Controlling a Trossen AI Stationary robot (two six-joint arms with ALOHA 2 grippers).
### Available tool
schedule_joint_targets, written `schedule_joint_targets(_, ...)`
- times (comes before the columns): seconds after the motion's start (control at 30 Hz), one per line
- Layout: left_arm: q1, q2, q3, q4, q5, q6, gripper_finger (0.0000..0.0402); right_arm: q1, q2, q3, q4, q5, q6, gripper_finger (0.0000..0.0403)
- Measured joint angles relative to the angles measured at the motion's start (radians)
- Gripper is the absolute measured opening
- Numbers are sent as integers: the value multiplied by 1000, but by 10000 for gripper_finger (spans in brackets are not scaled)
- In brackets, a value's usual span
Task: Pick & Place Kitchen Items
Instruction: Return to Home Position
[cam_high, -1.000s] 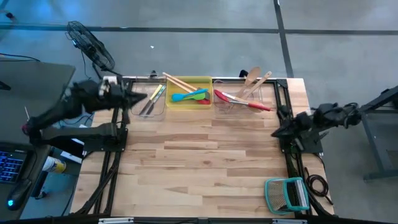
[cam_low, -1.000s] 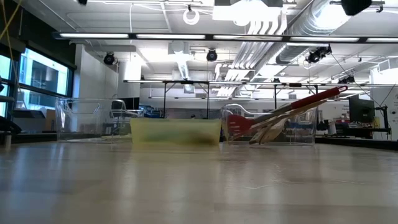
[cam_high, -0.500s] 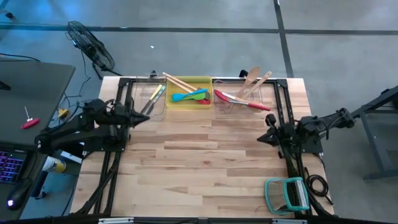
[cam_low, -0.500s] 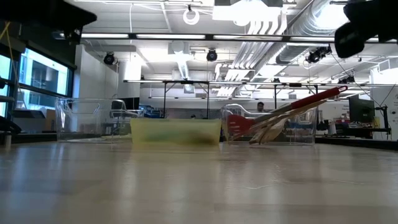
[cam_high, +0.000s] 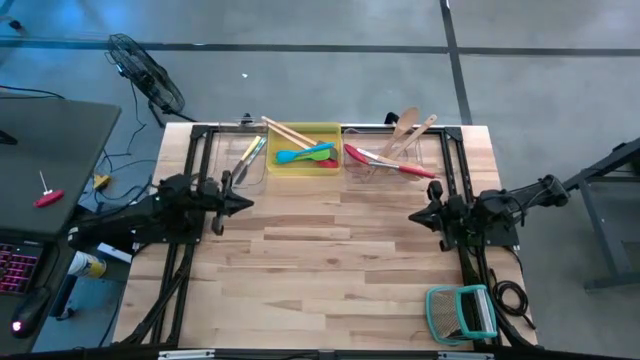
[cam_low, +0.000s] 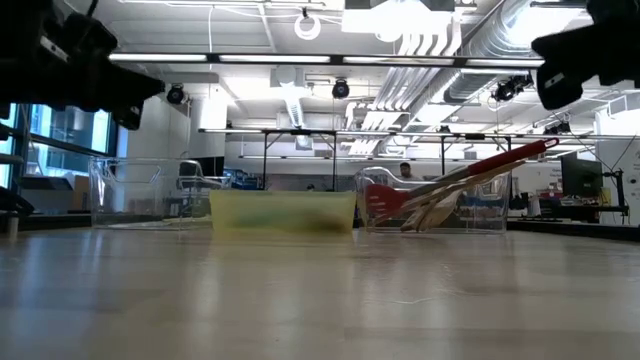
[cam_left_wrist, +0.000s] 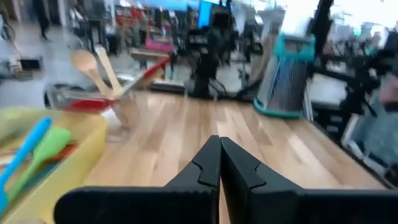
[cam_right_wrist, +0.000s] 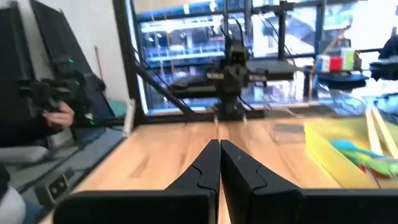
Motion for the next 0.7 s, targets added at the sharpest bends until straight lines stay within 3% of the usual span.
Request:
schedule_joint_targets(0.13, 1, 12, -27, 75, -5, 22, 0, 0, 0, -11, -37, 12, 23, 4)
schedule_joint_targets(0.33, 1, 26, -29, 54, -43, 54, 0, 0, 0, -11, -145, 40, 85, 4)
schedule_joint_targets(0.7, 0, 71, -31, 46, -51, 2, 0, 0, 8, -9, -164, 32, 96, 4)
